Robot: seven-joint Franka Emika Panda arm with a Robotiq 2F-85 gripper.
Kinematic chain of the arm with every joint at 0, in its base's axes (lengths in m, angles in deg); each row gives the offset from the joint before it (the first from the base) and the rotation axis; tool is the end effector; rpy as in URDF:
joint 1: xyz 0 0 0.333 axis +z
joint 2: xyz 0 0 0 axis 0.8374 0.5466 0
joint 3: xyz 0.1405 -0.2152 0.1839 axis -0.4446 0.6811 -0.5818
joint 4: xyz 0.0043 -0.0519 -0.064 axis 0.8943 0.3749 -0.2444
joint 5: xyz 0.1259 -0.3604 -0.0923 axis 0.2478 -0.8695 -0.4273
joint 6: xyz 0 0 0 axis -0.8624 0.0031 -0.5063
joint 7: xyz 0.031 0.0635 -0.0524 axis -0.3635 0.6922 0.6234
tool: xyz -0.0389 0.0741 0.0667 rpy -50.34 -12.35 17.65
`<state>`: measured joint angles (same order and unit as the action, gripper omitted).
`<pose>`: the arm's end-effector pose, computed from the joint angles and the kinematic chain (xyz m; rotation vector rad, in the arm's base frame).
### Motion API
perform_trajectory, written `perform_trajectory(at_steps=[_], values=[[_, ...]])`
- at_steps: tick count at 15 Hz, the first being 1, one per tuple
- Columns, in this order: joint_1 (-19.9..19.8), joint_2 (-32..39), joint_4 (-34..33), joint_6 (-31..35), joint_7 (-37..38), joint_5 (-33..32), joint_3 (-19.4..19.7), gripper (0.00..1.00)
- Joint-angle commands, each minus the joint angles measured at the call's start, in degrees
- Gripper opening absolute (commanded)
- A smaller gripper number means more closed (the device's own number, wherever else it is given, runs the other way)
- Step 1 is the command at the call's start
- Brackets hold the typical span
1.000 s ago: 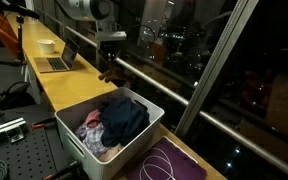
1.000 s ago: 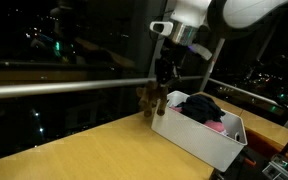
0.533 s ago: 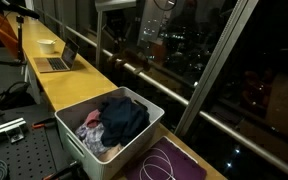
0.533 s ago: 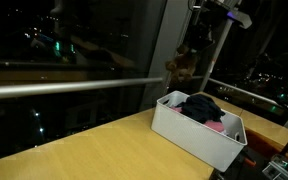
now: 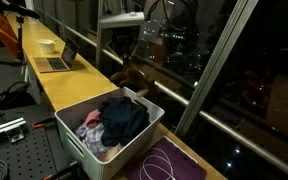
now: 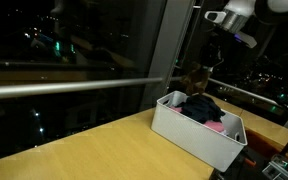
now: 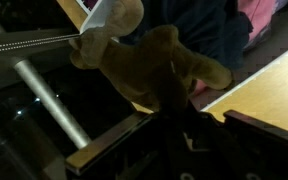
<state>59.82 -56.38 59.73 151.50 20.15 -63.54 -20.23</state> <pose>0.5529 0.0521 0.4440 2.4885 1.4262 0.2388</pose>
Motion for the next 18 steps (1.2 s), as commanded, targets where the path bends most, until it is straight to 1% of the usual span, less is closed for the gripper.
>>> perform_trajectory(at_steps=[1,2,5,7,8,9,10,11,13,18], values=[[0.24,1.02,2.21,2.21,-0.11,1.02,-0.07,0.4],[0.27,0.83,2.71,2.28,-0.07,1.18,-0.15,0.46],[0.24,-0.88,3.75,1.69,-0.26,1.53,-0.14,0.68],[0.24,-2.22,4.2,1.45,-0.35,2.12,-0.05,0.81],[0.32,-2.94,4.47,1.35,-0.16,2.59,-0.03,0.9],[0.42,-3.69,4.85,1.2,1.28,2.52,-0.09,0.96],[0.52,-4.48,5.33,1.08,2.37,2.62,-0.11,1.0],[0.43,-1.54,3.31,1.2,1.2,1.2,0.05,0.86],[0.54,-2.78,4.01,1.17,2.04,1.31,0.12,1.0],[0.58,-3.3,4.59,1.17,2.42,1.34,0.15,1.0]])
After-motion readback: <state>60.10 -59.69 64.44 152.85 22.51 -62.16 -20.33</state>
